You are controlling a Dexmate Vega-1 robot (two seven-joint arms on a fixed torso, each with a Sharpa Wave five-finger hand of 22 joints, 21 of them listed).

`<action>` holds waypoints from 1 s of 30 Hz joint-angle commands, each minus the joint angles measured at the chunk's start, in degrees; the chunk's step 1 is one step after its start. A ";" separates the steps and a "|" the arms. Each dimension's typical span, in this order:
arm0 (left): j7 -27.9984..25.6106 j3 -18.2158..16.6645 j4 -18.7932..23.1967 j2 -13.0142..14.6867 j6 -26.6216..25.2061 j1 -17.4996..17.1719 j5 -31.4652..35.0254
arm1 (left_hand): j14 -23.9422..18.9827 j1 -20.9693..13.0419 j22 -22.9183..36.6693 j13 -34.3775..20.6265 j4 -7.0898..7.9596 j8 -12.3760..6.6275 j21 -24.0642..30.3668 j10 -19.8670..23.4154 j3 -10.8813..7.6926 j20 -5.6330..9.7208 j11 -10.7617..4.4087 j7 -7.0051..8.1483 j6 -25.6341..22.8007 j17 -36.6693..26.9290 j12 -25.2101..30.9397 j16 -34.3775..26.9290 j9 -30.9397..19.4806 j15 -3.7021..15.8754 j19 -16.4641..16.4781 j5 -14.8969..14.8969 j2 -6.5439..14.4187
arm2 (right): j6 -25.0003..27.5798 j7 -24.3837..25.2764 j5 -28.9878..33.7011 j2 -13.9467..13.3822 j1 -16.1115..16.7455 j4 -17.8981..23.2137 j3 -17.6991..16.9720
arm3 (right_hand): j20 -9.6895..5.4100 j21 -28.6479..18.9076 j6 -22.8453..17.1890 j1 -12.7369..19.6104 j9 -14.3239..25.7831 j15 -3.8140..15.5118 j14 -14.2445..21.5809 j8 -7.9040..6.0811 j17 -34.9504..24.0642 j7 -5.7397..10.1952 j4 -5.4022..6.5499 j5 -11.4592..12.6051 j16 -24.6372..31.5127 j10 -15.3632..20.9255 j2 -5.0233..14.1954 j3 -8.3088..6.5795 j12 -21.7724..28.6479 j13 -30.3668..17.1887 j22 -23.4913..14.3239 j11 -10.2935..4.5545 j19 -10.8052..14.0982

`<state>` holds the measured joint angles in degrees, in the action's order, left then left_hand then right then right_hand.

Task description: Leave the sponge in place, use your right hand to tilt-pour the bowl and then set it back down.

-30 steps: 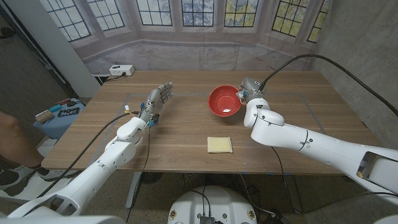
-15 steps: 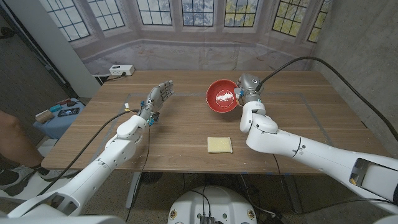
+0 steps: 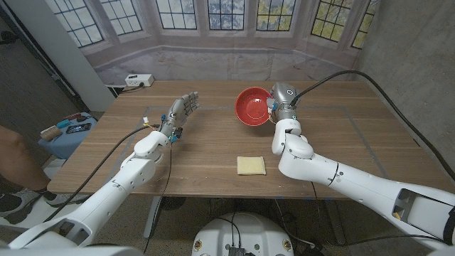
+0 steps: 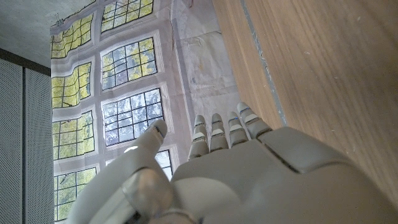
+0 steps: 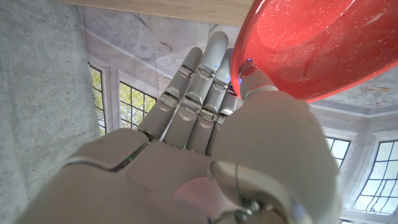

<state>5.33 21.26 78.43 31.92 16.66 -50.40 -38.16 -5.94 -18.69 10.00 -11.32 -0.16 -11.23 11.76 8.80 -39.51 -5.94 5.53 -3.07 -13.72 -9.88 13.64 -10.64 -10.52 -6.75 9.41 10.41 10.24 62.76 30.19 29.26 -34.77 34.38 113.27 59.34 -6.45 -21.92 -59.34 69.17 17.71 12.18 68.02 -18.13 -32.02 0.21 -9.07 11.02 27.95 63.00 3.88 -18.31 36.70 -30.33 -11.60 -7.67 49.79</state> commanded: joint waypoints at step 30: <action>0.78 1.07 -1.49 -0.32 -1.45 2.23 0.79 | -0.65 -0.22 0.28 -0.19 -0.37 0.17 -0.05 0.80 -0.23 0.02 -0.15 -0.15 -0.73 -0.10 -0.32 0.05 -0.29 0.01 0.40 0.30 -0.31 | -6.49 4.06 16.82 6.36 4.47 -14.12 -2.82 | -2.48 -1.10 -0.08 1.65 0.36 1.42 1.45 0.08 -1.36 0.51 0.24 0.25 -1.49 0.01 1.38 0.80 0.03 -0.15 0.01 -0.58 -0.69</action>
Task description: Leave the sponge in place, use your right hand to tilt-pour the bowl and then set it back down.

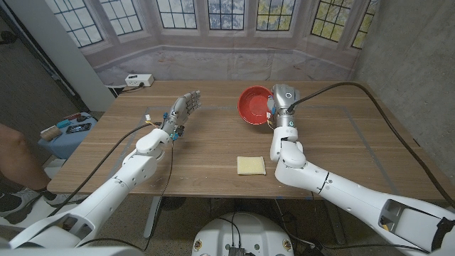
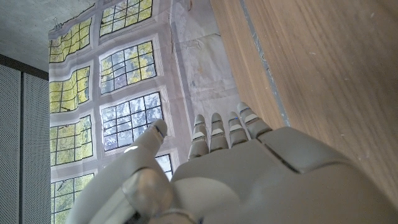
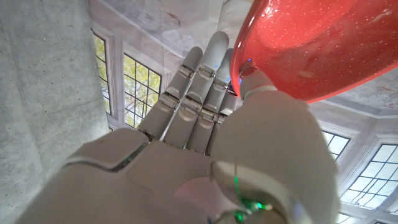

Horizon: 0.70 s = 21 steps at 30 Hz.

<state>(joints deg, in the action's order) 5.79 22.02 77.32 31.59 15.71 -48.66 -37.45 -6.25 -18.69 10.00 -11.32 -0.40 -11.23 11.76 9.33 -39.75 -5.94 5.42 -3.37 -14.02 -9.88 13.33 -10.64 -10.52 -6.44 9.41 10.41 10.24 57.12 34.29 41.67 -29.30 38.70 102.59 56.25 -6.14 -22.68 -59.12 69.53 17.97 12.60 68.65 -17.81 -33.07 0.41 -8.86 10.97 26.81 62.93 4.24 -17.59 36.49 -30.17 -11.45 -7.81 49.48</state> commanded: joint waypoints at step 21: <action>0.81 0.47 -1.36 -0.20 -0.93 1.13 -0.10 | -0.31 -0.26 0.28 -0.21 -0.24 0.19 -0.05 0.33 0.01 0.12 -0.04 0.18 -0.53 -0.10 -0.12 0.10 -0.30 -0.26 0.44 0.30 -0.27 | -3.08 -1.74 10.74 -0.22 -0.06 -7.85 0.55 | -2.74 -0.61 0.02 1.53 0.32 1.00 0.55 -0.10 -0.98 0.39 -0.03 0.34 -1.49 -0.32 1.17 0.45 0.05 -0.49 -0.02 -0.33 -1.40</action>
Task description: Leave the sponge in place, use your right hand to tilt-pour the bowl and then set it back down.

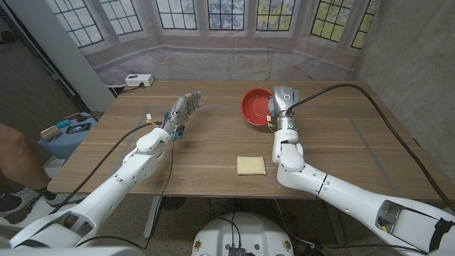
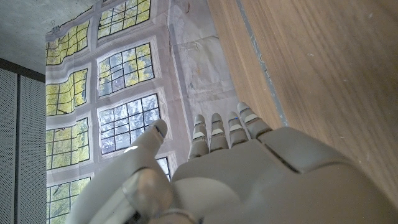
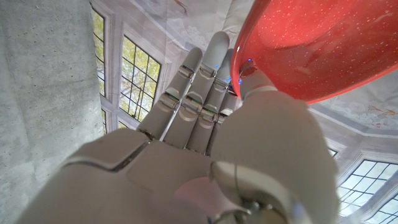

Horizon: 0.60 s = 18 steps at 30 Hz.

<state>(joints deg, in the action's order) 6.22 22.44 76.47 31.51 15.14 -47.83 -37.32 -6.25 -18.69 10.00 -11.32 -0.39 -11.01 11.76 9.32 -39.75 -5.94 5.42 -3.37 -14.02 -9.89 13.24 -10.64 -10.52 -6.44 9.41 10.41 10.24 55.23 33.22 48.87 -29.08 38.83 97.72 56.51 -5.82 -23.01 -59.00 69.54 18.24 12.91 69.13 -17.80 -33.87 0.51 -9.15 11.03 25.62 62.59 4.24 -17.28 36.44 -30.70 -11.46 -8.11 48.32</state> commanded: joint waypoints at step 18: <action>2.04 0.49 -1.94 -0.24 -0.57 1.50 -0.33 | -0.33 -0.16 0.28 -0.22 -0.15 -0.02 -0.08 0.43 -0.03 0.08 -0.01 0.12 -0.67 -0.13 -0.10 0.11 -0.30 -0.18 0.41 0.31 -0.26 | -2.60 4.34 8.13 0.87 -0.16 -6.56 -1.06 | -3.21 -0.60 0.26 1.71 0.35 0.71 -0.25 -0.01 -0.87 0.47 0.31 0.36 -1.41 -0.63 1.39 0.48 0.01 -0.42 0.07 0.05 -1.03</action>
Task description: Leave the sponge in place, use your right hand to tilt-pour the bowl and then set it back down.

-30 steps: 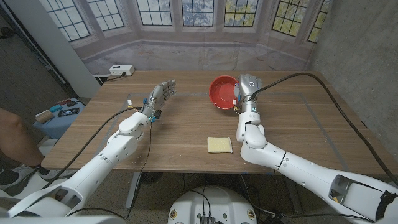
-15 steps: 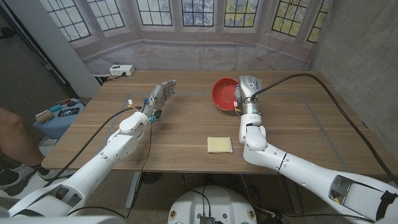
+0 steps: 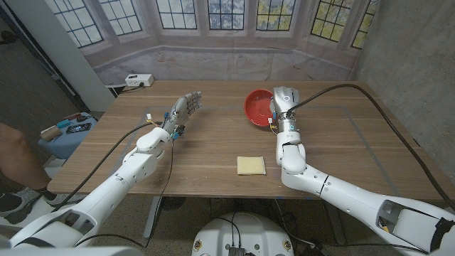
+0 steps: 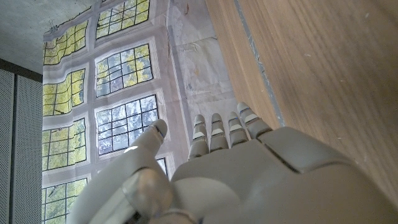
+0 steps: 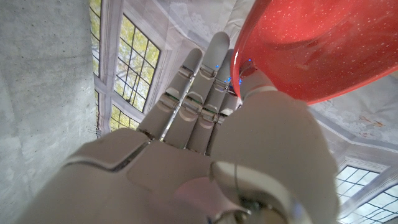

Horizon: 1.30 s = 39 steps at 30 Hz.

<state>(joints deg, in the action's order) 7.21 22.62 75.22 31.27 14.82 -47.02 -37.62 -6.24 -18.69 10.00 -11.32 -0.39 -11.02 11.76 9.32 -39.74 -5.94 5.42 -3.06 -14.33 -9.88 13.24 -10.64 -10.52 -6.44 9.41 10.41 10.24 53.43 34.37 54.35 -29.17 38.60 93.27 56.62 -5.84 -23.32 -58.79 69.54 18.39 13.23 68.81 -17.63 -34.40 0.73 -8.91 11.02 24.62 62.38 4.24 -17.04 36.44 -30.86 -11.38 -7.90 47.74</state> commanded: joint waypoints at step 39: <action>3.36 0.21 -2.04 0.57 -0.28 1.58 -0.54 | -0.35 -0.12 0.28 -0.25 -0.16 -0.03 -0.08 0.58 -0.10 0.09 -0.01 -0.12 -0.72 -0.13 -0.23 0.14 -0.31 -0.16 0.49 0.31 -0.20 | -4.35 8.99 -0.07 3.21 1.15 -3.82 -3.65 | -3.40 -1.00 0.16 2.01 0.51 0.40 0.24 -0.15 -1.83 0.63 0.15 0.60 -1.92 -0.55 1.71 0.92 -0.06 -0.59 0.11 -0.25 -1.54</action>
<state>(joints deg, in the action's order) 9.90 22.78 73.92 31.84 14.80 -46.11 -38.02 -6.24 -18.69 10.00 -11.32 -0.39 -11.03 11.76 9.31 -39.74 -5.94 5.42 -3.38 -14.63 -9.89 13.24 -10.64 -10.52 -6.45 9.41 10.41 10.24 49.61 43.82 55.40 -25.94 39.69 89.35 53.34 -5.58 -23.79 -58.49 70.00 18.76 13.35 68.80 -17.58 -35.99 1.01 -8.92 11.22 22.82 61.75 4.71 -16.42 36.26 -31.24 -11.19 -7.90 46.56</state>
